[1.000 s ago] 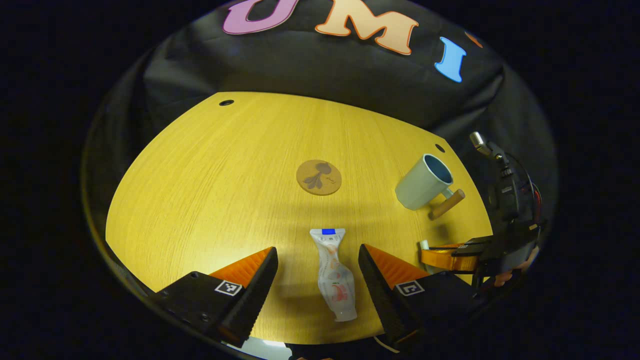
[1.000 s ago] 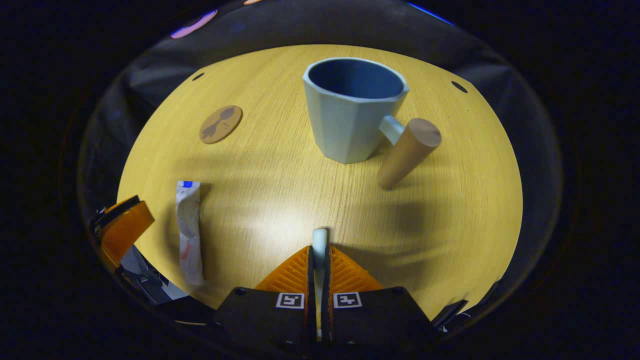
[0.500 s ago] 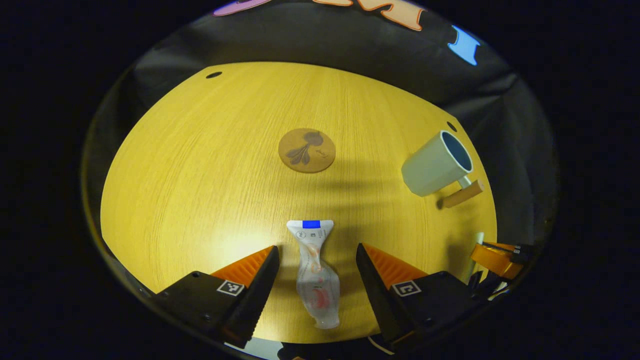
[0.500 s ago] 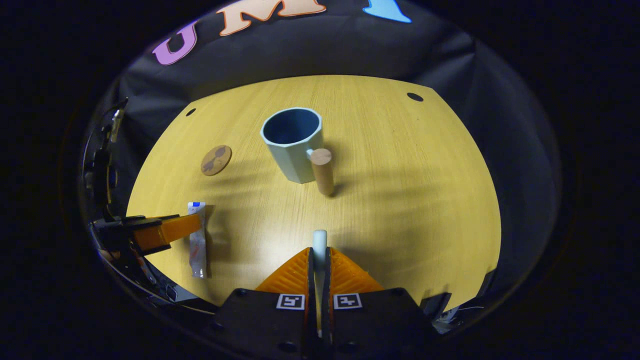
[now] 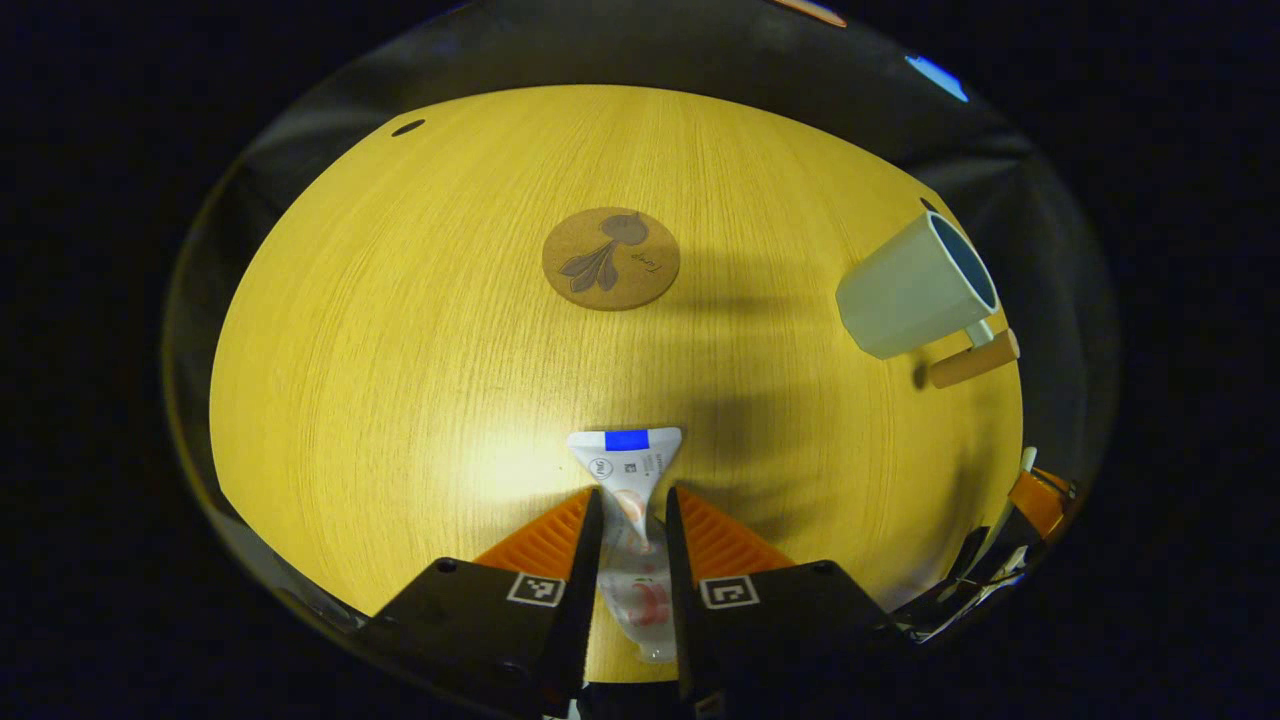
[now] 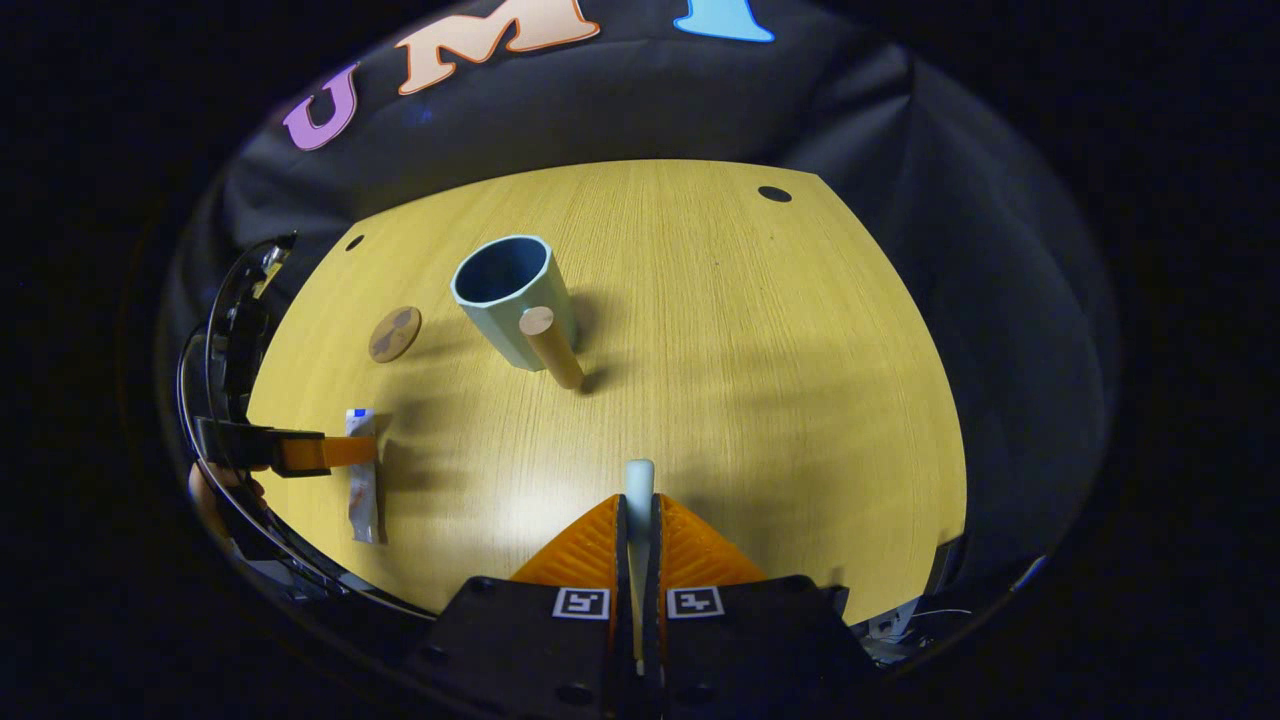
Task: Put the toothbrush and toothpaste on the desktop into the cup, then pick up the cup and place it on the coaster on the desktop.
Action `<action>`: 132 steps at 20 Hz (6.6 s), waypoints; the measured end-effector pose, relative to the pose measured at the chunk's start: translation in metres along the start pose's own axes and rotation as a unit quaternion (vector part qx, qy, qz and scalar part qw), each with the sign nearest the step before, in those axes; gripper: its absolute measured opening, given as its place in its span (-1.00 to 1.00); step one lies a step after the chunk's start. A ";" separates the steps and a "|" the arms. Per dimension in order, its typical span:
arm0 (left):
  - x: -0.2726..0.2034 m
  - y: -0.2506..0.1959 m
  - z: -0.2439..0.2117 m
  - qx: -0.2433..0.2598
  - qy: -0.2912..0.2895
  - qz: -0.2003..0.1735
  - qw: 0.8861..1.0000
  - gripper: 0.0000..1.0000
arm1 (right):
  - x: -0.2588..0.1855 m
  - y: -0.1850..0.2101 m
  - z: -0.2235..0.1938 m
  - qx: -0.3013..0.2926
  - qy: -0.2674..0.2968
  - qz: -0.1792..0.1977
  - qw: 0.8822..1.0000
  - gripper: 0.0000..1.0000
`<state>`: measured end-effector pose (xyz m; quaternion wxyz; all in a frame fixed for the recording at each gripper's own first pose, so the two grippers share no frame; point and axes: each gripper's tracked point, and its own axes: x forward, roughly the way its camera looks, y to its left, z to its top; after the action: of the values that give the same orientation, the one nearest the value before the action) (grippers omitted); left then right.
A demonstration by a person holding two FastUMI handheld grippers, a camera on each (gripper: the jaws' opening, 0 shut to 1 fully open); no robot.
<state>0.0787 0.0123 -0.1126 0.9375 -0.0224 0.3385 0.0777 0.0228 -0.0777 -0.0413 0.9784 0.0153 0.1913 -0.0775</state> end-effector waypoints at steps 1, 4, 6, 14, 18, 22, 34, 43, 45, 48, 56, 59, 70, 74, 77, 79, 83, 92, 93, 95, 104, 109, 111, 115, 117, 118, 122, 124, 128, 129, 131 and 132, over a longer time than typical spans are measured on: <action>0.000 0.000 -0.001 -0.002 0.005 0.005 1.000 -0.36 | -0.001 -0.001 0.001 0.003 -0.002 0.003 1.000 -0.87; 0.003 0.002 0.004 -0.015 0.003 0.022 1.000 -0.70 | 0.001 -0.005 0.009 0.002 -0.010 0.007 1.000 -0.87; 0.000 -0.004 0.005 -0.008 -0.003 0.002 1.000 -0.82 | 0.000 -0.006 0.014 0.002 -0.019 0.013 1.000 -0.87; -0.023 -0.021 0.032 -0.050 -0.084 -0.091 0.991 -0.98 | -0.003 -0.014 0.056 -0.002 -0.075 0.013 0.997 -0.87; -0.050 -0.032 0.068 -0.014 -0.162 -0.121 0.979 -0.99 | -0.016 -0.014 0.110 0.005 -0.152 0.012 0.988 -0.87; -0.090 -0.037 0.096 0.036 -0.252 -0.125 0.959 -0.99 | -0.025 -0.001 0.168 0.028 -0.231 0.040 0.972 -0.87; -0.142 -0.069 0.140 0.009 -0.389 -0.155 0.908 -0.99 | -0.036 0.084 0.273 0.009 -0.382 0.199 0.902 -0.87; -0.154 -0.072 0.146 0.000 -0.422 -0.162 0.892 -0.95 | -0.001 0.121 0.270 -0.047 -0.422 0.242 0.873 -0.85; -0.157 -0.072 0.147 0.002 -0.430 -0.164 0.888 -0.95 | 0.009 0.124 0.260 -0.054 -0.413 0.244 0.876 -0.83; -0.158 -0.073 0.148 0.006 -0.435 -0.169 0.884 -0.99 | 0.017 0.128 0.246 -0.063 -0.396 0.250 0.881 -0.78; -0.164 -0.094 0.166 0.025 -0.445 -0.193 0.874 -0.99 | 0.022 0.079 0.241 0.001 -0.364 0.224 0.904 0.97; -0.172 -0.106 0.177 0.036 -0.457 -0.208 0.864 -1.00 | 0.020 0.040 0.241 0.028 -0.370 0.189 0.909 0.97; -0.159 -0.178 0.216 0.119 -0.482 -0.279 0.822 -1.00 | -0.026 -0.068 0.171 0.142 -0.348 0.112 0.920 0.97; -0.137 -0.191 0.215 0.152 -0.486 -0.280 0.814 -1.00 | -0.038 -0.087 0.149 0.148 -0.344 0.092 0.923 0.97; -0.123 -0.192 0.210 0.161 -0.490 -0.276 0.811 -0.99 | -0.048 -0.095 0.138 0.147 -0.345 0.080 0.924 0.97; -0.119 -0.189 0.208 0.168 -0.499 -0.267 0.807 -0.99 | -0.052 -0.094 0.134 0.142 -0.348 0.076 0.923 0.97; -0.111 -0.193 0.207 0.173 -0.502 -0.270 0.803 -0.99 | -0.051 -0.081 0.126 0.130 -0.341 0.088 0.927 0.97; -0.098 -0.185 0.188 0.168 -0.489 -0.268 0.813 -0.13 | -0.040 -0.054 0.115 0.100 -0.322 0.101 0.936 0.90; -0.107 -0.181 0.188 0.167 -0.495 -0.267 0.810 0.04 | -0.038 -0.051 0.114 0.098 -0.319 0.102 0.937 0.97; -0.114 -0.176 0.190 0.165 -0.504 -0.264 0.806 0.39 | -0.036 -0.043 0.117 0.094 -0.316 0.108 0.938 0.97; -0.126 -0.098 0.186 0.106 -0.500 -0.224 0.830 0.85 | -0.018 0.013 0.132 0.041 -0.283 0.145 0.947 0.97; -0.131 -0.035 0.176 0.074 -0.489 -0.176 0.851 0.85 | 0.007 0.046 0.131 -0.013 -0.220 0.159 0.962 0.97; -0.132 -0.010 0.170 0.068 -0.485 -0.150 0.859 0.85 | 0.019 0.057 0.133 -0.028 -0.196 0.168 0.966 0.97; -0.126 0.040 0.154 0.048 -0.469 -0.103 0.876 0.86 | 0.047 0.074 0.119 -0.086 -0.117 0.168 0.975 0.97; -0.119 0.060 0.142 0.026 -0.455 -0.092 0.886 0.87 | 0.059 0.078 0.113 -0.138 -0.090 0.153 0.974 0.97; -0.116 0.069 0.135 0.015 -0.448 -0.084 0.890 0.86 | 0.065 0.079 0.112 -0.164 -0.078 0.144 0.973 0.89; -0.113 0.100 0.116 -0.008 -0.435 -0.058 0.898 0.86 | 0.077 0.089 0.111 -0.232 -0.036 0.123 0.964 0.97; -0.113 0.114 0.107 -0.026 -0.437 -0.047 0.898 0.87 | 0.086 0.089 0.107 -0.247 -0.008 0.115 0.962 0.92; -0.110 0.132 0.092 -0.060 -0.430 -0.033 0.900 0.87 | 0.097 0.084 0.106 -0.265 0.040 0.100 0.958 0.97; -0.109 0.137 0.089 -0.068 -0.430 -0.028 0.900 0.87 | 0.098 0.085 0.108 -0.265 0.046 0.100 0.958 0.84; -0.108 0.142 0.085 -0.083 -0.426 -0.028 0.900 0.87 | 0.099 0.089 0.104 -0.260 0.069 0.105 0.957 0.72; -0.106 0.144 0.082 -0.090 -0.425 -0.025 0.900 0.87 | 0.101 0.090 0.102 -0.261 0.080 0.107 0.956 0.67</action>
<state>0.0270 0.1486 0.0202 0.9879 -0.0804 -0.1009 0.0863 0.1677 -0.0096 0.0149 0.9323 -0.2141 0.2796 0.0822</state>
